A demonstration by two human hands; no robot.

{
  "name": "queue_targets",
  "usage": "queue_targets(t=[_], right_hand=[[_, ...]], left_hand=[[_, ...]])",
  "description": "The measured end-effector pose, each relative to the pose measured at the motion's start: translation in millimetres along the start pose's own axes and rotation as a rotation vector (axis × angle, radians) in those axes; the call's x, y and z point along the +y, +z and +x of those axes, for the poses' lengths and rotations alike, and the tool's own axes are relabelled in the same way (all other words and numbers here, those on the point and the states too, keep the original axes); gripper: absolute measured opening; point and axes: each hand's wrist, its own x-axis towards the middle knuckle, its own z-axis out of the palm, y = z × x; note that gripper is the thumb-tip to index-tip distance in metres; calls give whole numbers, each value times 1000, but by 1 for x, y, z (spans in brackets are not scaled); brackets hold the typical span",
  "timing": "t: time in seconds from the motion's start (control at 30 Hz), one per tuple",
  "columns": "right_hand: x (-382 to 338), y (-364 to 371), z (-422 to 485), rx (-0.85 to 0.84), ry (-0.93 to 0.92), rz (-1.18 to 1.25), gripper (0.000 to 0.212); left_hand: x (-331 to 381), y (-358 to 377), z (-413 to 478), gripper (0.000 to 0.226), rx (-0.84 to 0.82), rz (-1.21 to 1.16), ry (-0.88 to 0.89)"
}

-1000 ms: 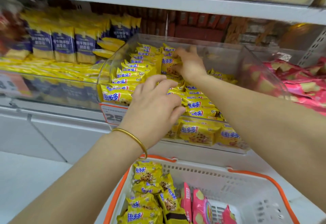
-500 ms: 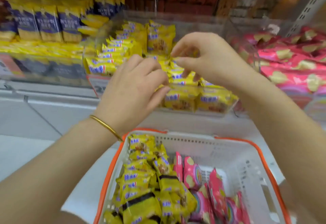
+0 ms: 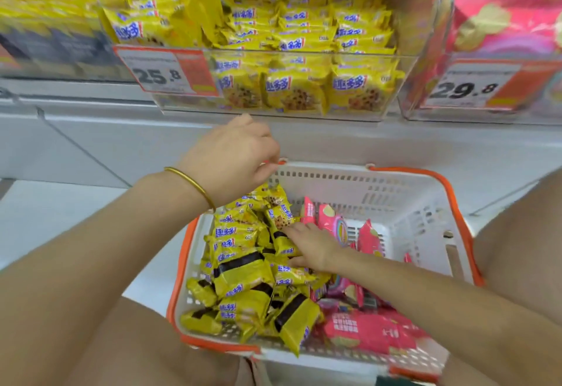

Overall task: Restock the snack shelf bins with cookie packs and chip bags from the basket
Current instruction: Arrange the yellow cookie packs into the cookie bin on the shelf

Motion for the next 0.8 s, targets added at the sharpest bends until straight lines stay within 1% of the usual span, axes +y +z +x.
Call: queue_targets(t=[0.07,0.1,0.13,0.17,0.2,0.27,0.3,0.33,0.4,0.5,0.57,0.63,0.7,0.8], right_hand=[[1,-1,2,30,-19,18,76],[3,-4,2,27,-30,67,73],[6,-8,1,20,-24,173,70],[10,-16,-1,7,11,353,66],[13,-27,-4,-27,65,589,62],[19,-55,-13,-143,135,1062,51],[22,-68,-18,-205,140,1243,46],[23,-81,-24,-252,122,1383,40],[21,-101,-35,-298,49,1551,35],[7,-128,-52,-275,-61,1602,37],[-2,-146,-65,-217,-101,1594,35],[-11,-166,-78,-123,-124,1538,36],[-21,-188,-91,40,-165,1373,31],[-40,-237,-108,360,-228,1022,21]], left_hand=[[-2,4,1,25,-74,-2,-46],[-3,5,2,25,-128,17,-62],[-3,6,3,26,-173,23,-75],[-4,7,4,25,-210,2,-94],[-4,7,6,25,-246,-43,-119],[-5,9,9,26,-313,-150,-176],[-5,10,10,29,-346,-191,-204],[-4,10,12,34,-369,-233,-229],[-1,11,15,42,-400,-335,-277],[5,9,20,48,-404,-477,-319],[9,2,24,39,-344,-532,-329],[10,-10,28,26,-227,-589,-339],[6,-26,30,19,-95,-657,-349],[-5,-56,36,16,140,-814,-363]])
